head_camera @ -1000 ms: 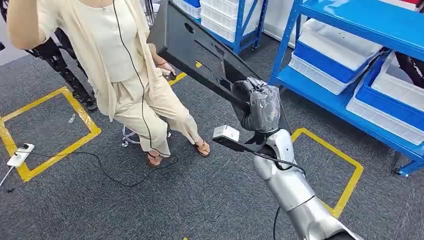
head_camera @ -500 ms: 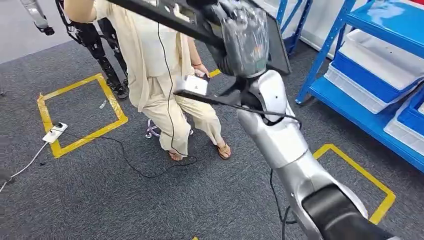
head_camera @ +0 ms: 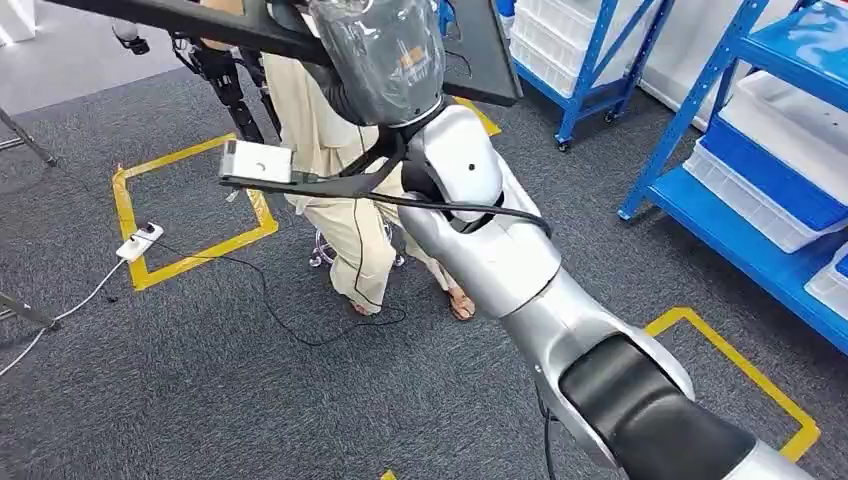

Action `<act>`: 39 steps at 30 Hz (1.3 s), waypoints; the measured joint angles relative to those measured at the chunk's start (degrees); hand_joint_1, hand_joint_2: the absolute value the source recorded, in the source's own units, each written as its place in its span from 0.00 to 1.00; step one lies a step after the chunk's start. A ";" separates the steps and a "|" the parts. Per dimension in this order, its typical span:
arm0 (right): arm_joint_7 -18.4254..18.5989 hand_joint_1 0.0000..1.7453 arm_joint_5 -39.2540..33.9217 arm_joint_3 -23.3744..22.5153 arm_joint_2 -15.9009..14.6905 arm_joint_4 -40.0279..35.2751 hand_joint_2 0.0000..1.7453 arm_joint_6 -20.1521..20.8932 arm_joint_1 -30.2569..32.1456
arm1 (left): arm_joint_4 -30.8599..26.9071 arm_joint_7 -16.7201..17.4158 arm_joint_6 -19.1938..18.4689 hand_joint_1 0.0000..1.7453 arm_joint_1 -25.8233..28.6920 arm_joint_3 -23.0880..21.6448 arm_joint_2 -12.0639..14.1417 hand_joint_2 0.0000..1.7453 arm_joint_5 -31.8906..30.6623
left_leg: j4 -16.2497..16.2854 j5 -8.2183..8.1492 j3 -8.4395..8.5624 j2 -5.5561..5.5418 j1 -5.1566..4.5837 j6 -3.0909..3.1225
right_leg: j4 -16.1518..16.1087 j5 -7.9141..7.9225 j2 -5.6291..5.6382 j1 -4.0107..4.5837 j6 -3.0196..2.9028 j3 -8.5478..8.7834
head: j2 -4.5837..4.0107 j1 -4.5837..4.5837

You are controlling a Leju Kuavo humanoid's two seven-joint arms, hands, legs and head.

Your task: Take the parts from the cabinet and place them on the table.

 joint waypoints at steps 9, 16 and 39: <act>-0.17 1.00 0.57 2.40 1.79 0.85 1.00 0.02 2.44 | -0.02 0.26 0.42 0.00 -0.13 0.00 -0.13 1.00 -0.15 | -1.98 1.18 0.66 -5.42 0.59 1.53 | 17.10 -7.22 3.72 -1.04 0.79 -8.16 | 0.00 0.18; -1.01 1.00 0.06 3.52 3.37 1.77 1.00 -0.46 2.97 | -0.02 0.42 0.81 0.00 0.16 0.07 -0.07 1.00 0.00 | -1.07 0.89 0.06 -9.65 0.82 -0.18 | 0.33 0.62 6.44 -2.38 2.55 -0.97 | 0.00 0.20; -1.16 1.00 -2.87 3.80 7.61 2.71 1.00 -0.79 5.55 | -0.04 -0.02 0.96 0.00 0.13 4.31 0.15 1.00 3.85 | -1.79 0.77 1.03 -5.00 0.57 1.28 | 14.72 -6.15 3.49 -0.80 0.33 -7.21 | 0.00 0.00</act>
